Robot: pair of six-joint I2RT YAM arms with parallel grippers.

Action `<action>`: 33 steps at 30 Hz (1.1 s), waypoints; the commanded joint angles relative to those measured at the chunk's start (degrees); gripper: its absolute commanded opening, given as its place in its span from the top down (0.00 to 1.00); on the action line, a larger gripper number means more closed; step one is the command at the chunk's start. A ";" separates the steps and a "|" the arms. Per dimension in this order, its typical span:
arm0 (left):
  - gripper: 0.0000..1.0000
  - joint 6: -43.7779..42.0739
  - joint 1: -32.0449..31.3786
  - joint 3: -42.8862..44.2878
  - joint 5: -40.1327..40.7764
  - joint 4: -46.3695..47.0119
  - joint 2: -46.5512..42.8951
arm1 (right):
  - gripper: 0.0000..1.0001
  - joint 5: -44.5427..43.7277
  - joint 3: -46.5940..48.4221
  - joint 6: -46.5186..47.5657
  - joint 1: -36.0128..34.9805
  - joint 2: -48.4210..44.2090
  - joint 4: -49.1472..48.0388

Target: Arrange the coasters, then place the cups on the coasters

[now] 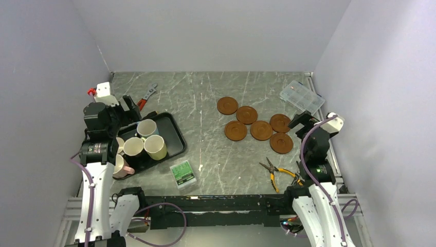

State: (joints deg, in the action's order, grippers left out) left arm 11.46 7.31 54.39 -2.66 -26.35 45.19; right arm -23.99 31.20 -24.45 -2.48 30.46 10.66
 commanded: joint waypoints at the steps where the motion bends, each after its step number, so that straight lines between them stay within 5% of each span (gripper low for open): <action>1: 0.06 0.96 0.07 1.97 2.56 2.75 -1.01 | 0.00 -1.46 -0.02 0.51 -0.22 -2.20 -3.65; 9: 0.06 0.13 -0.02 1.85 -0.03 5.05 2.04 | 0.00 -4.16 0.37 0.61 -0.22 -1.76 -5.04; 13: 0.06 3.35 0.05 10.31 0.53 1.81 8.16 | 0.00 5.40 1.87 4.68 -0.23 2.51 -6.39; 19: 0.06 6.30 0.06 23.34 -5.17 -1.70 19.39 | 0.00 16.93 13.88 6.33 -1.50 19.23 1.20; 25: 0.06 6.49 0.58 14.85 -8.20 6.49 19.06 | 0.00 19.81 22.08 9.42 -9.68 34.12 2.37; 33: 0.06 3.21 0.39 15.62 -5.47 -0.04 24.27 | 0.05 27.35 30.97 10.03 -18.71 56.51 -4.48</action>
State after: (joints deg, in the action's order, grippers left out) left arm 16.16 7.53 66.22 -7.92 -24.69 67.51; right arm 0.32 55.29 -15.99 -17.78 78.32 9.89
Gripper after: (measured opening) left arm 0.935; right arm 0.964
